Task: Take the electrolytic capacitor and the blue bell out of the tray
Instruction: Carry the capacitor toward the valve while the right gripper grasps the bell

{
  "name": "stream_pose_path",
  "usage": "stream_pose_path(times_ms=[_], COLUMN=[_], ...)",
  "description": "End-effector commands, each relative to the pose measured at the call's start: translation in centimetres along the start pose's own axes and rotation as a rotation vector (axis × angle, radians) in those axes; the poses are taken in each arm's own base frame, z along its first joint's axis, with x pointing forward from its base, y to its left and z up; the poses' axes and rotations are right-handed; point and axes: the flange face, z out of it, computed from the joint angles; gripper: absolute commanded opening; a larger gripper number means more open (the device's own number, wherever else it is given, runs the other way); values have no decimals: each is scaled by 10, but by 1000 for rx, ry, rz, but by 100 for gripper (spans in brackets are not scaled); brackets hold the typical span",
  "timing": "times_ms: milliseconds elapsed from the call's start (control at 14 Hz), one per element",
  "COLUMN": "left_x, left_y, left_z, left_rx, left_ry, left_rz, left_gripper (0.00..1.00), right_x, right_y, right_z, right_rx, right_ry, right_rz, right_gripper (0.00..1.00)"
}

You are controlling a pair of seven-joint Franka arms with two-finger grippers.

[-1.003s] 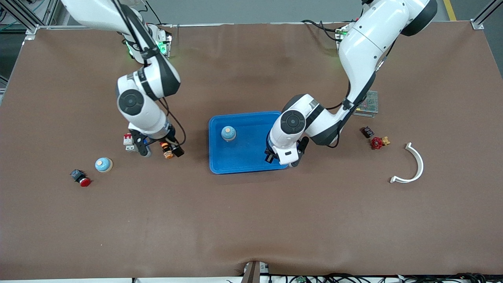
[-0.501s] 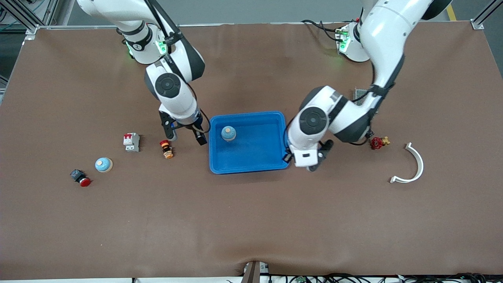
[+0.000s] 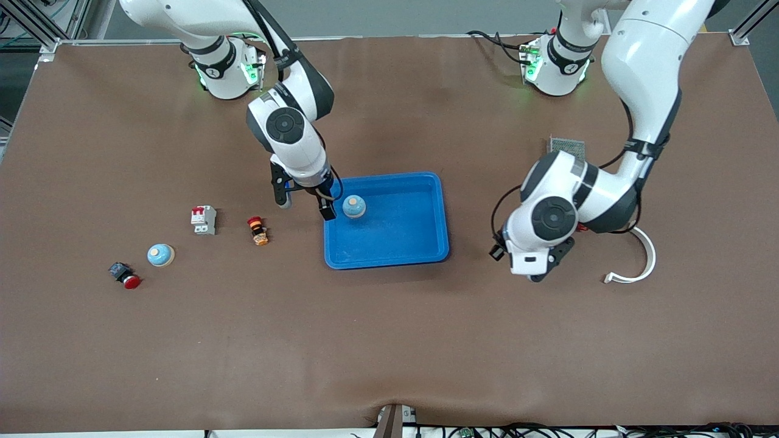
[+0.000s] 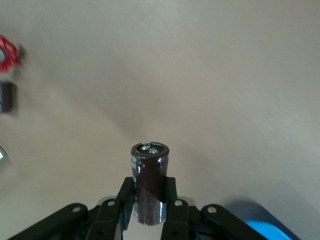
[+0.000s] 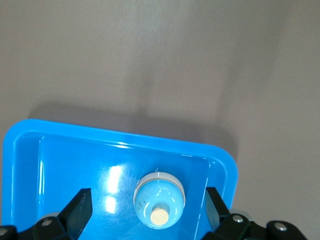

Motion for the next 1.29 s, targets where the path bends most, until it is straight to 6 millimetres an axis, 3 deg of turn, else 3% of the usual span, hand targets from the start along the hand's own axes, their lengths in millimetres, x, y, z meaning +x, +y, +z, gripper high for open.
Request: stream_pose_path(times_ms=[0, 215, 716, 1218], left_x=[53, 85, 118, 152], left_y=[-42, -75, -116, -154], left_z=[9, 32, 78, 87], left_rx=[14, 71, 96, 136], left_ry=[-15, 18, 103, 108], left_rz=[3, 44, 70, 171], left_gripper=[0, 0, 0, 0], right_x=[-16, -29, -41, -54], right_y=[-11, -12, -9, -5], right_z=[17, 36, 65, 82], right_rx=[6, 7, 0, 8], right_ry=[-11, -15, -15, -18], right_rz=[35, 38, 25, 29], right_gripper=[100, 100, 100, 100])
